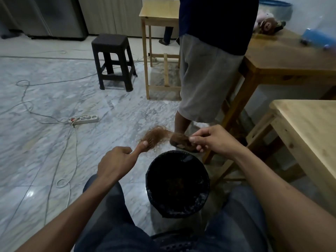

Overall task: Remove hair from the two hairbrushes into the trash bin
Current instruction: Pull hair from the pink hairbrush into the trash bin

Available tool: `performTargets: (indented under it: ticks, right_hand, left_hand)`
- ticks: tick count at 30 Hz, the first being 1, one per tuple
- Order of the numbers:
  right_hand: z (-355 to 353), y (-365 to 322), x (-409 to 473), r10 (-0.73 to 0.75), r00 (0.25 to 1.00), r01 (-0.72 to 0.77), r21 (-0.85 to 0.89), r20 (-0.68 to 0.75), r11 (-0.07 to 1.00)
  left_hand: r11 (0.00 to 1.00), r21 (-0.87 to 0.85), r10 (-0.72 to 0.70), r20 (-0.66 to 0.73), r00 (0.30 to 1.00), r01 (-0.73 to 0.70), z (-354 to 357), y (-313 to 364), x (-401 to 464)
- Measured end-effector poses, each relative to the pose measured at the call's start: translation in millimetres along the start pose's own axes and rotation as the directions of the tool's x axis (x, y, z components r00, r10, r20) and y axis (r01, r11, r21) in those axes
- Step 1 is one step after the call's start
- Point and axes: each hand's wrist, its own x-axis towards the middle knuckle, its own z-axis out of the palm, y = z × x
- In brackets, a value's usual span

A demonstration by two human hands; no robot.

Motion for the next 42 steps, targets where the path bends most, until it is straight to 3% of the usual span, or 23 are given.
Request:
performTargets:
  ticks: [8, 14, 20, 23, 26, 28, 32, 42]
  right_hand:
    - [-6, 18, 1, 0.106, 0.99, -0.109, -0.031, -0.092, 0.994]
    - [-5, 22, 1, 0.204, 0.974, -0.171, -0.271, 0.099, 0.947]
    - [9, 1, 0, 0.078, 0.982, -0.073, -0.03, 0.174, 0.997]
    - [18, 3, 1, 0.021, 0.992, -0.021, -0.005, 0.124, 1.0]
    - [18, 10, 3, 0.012, 1.0, -0.013, 0.08, 0.01, 0.997]
    - [11, 11, 1, 0.013, 1.0, -0.012, 0.038, -0.018, 0.999]
    - [4, 14, -3, -0.009, 1.0, 0.009, -0.059, -0.01, 0.998]
    - [-4, 19, -13, 0.038, 0.999, -0.037, -0.111, 0.009, 0.993]
  left_hand:
    - [0.98, -0.111, -0.175, -0.067, 0.982, 0.167, -9, -22, 12]
    - [1.0, -0.01, -0.011, -0.127, 0.992, 0.01, 2, -4, -3]
    - [0.987, 0.101, 0.137, -0.153, 0.979, -0.122, 9, 20, -12]
    - [0.984, 0.115, 0.155, -0.167, 0.974, -0.136, 9, 24, -9]
    - [0.99, 0.094, 0.123, -0.198, 0.972, -0.106, 5, 22, -5]
    - [0.992, 0.1, 0.101, -0.205, 0.974, -0.082, 6, 18, -2]
    - [0.996, 0.083, 0.044, -0.22, 0.975, -0.027, 10, 14, 6]
    - [0.997, 0.0, -0.071, -0.194, 0.978, 0.072, -1, 4, 33]
